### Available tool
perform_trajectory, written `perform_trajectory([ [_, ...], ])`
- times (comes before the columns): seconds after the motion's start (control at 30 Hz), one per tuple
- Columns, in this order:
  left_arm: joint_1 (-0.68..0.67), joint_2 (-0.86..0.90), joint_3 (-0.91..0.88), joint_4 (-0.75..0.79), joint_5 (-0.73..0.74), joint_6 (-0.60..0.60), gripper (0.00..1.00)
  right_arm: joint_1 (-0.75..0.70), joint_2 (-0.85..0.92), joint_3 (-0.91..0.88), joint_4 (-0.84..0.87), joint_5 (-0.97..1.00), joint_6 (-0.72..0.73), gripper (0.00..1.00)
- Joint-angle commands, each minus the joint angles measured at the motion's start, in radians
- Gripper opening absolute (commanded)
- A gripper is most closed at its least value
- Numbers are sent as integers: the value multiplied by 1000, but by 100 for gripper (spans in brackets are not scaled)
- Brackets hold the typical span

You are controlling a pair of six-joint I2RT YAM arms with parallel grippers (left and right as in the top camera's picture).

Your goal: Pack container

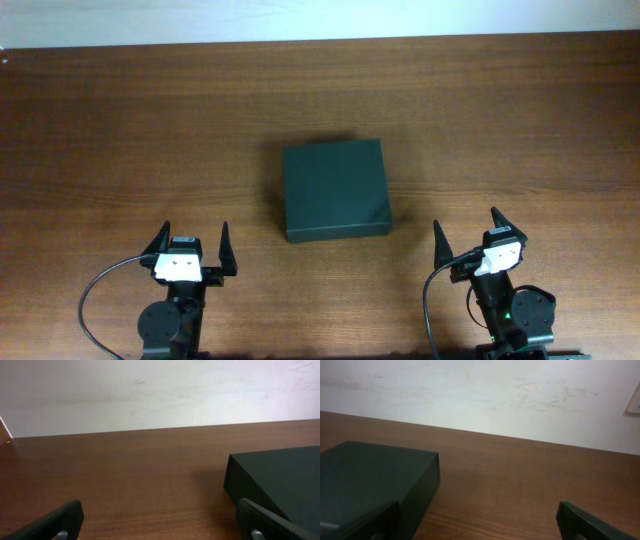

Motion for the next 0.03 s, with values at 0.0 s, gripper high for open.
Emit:
perform_trajectory([
  [0.0,4,-10,-8,0,-14,-10,99,-4,-11,-5,-7,1,-4,99],
])
